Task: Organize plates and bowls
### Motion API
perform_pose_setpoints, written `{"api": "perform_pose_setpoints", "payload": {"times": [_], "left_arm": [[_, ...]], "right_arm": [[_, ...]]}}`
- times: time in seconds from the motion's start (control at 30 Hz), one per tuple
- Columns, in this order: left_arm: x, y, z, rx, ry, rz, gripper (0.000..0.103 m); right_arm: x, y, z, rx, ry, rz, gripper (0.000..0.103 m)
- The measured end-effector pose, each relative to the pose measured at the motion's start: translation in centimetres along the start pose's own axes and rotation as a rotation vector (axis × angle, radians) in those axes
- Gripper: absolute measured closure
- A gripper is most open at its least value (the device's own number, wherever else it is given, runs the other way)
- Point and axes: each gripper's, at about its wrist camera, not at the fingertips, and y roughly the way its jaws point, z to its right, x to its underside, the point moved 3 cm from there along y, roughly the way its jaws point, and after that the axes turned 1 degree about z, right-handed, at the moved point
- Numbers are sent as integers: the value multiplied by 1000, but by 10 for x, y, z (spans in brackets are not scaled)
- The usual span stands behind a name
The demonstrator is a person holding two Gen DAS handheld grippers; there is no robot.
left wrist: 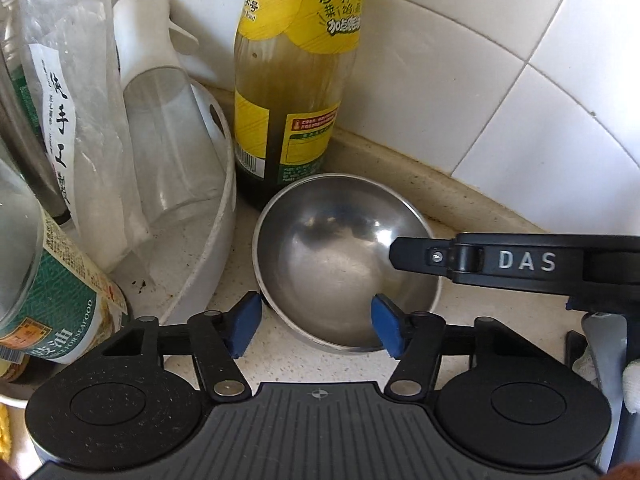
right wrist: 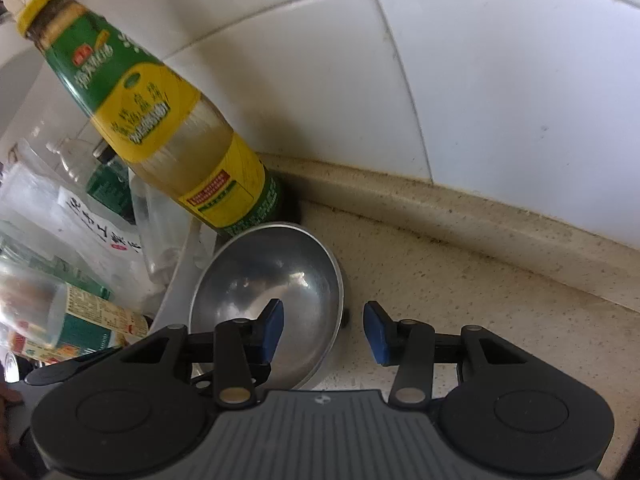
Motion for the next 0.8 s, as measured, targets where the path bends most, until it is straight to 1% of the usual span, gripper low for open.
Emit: {"api": "perform_pose_setpoints", "payload": {"times": [0.13, 0.27, 0.4, 0.53, 0.6, 0.67, 0.7, 0.8], "left_arm": [[1, 3, 2, -4, 21, -4, 36], [4, 3, 9, 12, 45, -15, 35], [9, 2, 21, 51, 95, -35, 34], [13, 3, 31, 104, 127, -52, 34], [9, 5, 31, 98, 127, -54, 33], [6, 7, 31, 83, 123, -50, 32], [4, 7, 31, 71, 123, -46, 28], [-1, 8, 32, 27, 132, -30, 23]], "right_arm": [[4, 6, -1, 5, -1, -17, 54], [9, -2, 9, 17, 11, -31, 54], [20, -17, 23, 41, 12, -54, 54], [21, -35, 39, 82, 45, -25, 54], [18, -41, 45, 94, 63, -10, 53], [16, -45, 46, 102, 54, 12, 53], [16, -46, 45, 108, 45, 27, 53], [18, -41, 40, 161, 3, 24, 52]]}}
